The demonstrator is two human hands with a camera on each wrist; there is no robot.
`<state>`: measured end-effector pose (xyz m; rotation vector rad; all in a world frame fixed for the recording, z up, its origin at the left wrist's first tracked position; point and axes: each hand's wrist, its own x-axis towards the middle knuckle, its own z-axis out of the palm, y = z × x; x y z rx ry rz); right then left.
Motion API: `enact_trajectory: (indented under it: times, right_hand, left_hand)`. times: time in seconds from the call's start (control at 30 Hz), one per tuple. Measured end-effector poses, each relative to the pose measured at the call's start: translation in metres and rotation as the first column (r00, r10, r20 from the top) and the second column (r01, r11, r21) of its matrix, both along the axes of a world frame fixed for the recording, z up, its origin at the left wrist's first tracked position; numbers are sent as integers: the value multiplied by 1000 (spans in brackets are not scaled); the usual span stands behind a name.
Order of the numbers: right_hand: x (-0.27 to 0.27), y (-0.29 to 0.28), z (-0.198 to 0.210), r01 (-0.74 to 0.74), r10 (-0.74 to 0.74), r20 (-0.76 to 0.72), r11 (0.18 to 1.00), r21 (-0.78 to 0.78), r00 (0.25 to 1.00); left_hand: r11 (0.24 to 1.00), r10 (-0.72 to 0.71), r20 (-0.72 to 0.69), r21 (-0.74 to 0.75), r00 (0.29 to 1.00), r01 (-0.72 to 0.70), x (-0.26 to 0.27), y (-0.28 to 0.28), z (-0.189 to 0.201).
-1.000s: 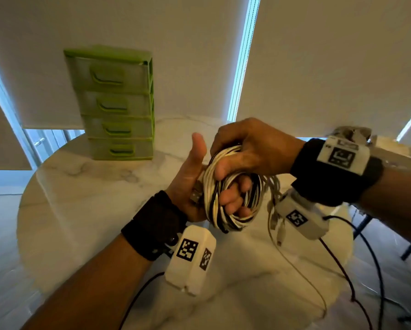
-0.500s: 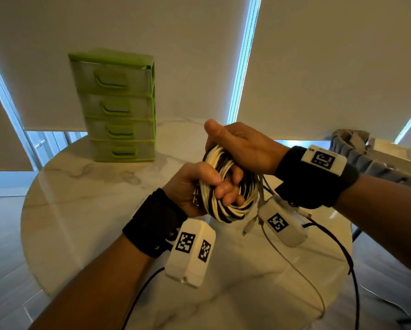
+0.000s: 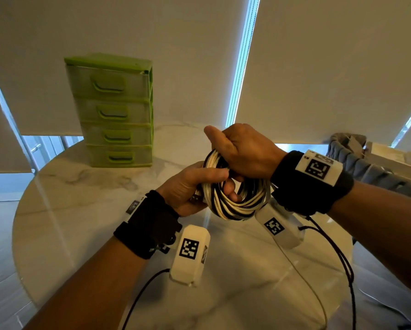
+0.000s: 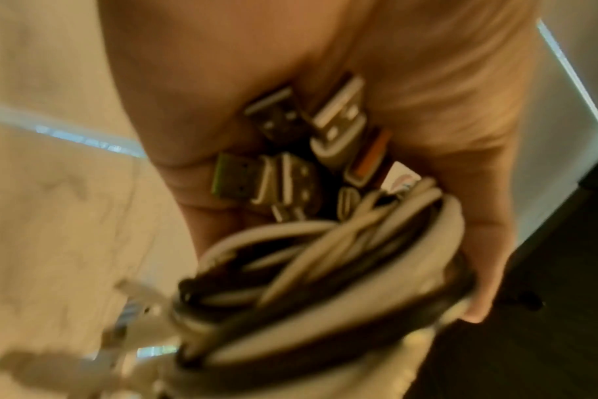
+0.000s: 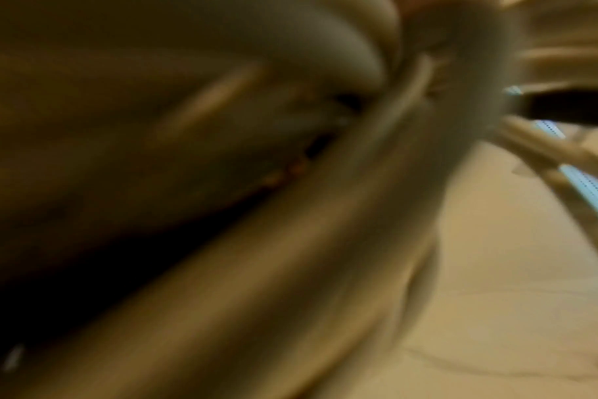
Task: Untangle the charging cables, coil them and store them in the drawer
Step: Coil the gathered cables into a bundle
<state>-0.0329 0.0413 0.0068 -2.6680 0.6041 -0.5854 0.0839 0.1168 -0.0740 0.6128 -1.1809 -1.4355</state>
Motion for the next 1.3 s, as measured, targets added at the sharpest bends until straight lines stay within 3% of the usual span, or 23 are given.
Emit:
enact_trajectory:
  times: [0.1,0.2,0.3,0.5,0.63,0.73,0.83,0.93,1.03,1.17,1.3]
  right_hand:
    - [2,5,2,-18,17,10,999,41,1000]
    - [5,10,8,-72,68,78,996,51,995]
    - [8,17,15,-122,114,126,991,57,985]
    - [11,13,12,-161,131,163,969,187,978]
    - [10,1,9,-84,36,160,949,305,987]
    - [1,-4,5,-7,-35,105,926,377,994]
    - [-12,-2,-13,48,-128,94,806,590,987]
    - [-21,-1,-31,41,-162,98,687,726,982]
    - [-29,-2,-42,-54,-120,126,478,877,985]
    - [-33,18,-61,-139,-166,188,269,953,968]
    - [-25,32,-75,-231,-305,271,162,959,913]
  left_hand:
    - [995,-94,-73,-29,993,93,1,1,-2]
    - [978,-204,-251,-87,946,187,-7,4,-5]
    - [965,-250,-328,-163,911,206,-10,6,-3]
    - [976,-210,-357,-124,910,176,-10,10,2]
    - [993,-117,-368,-63,922,101,-19,8,3]
    - [993,-115,-468,-31,876,114,-17,5,2]
    - [992,-124,-588,-41,799,123,-4,5,4]
    - [994,-100,-607,-19,789,111,1,3,2]
    - [997,-61,-634,-1,771,77,1,4,2]
    - [998,69,-658,57,750,-42,4,5,4]
    - [971,234,-621,111,748,-212,-5,5,6]
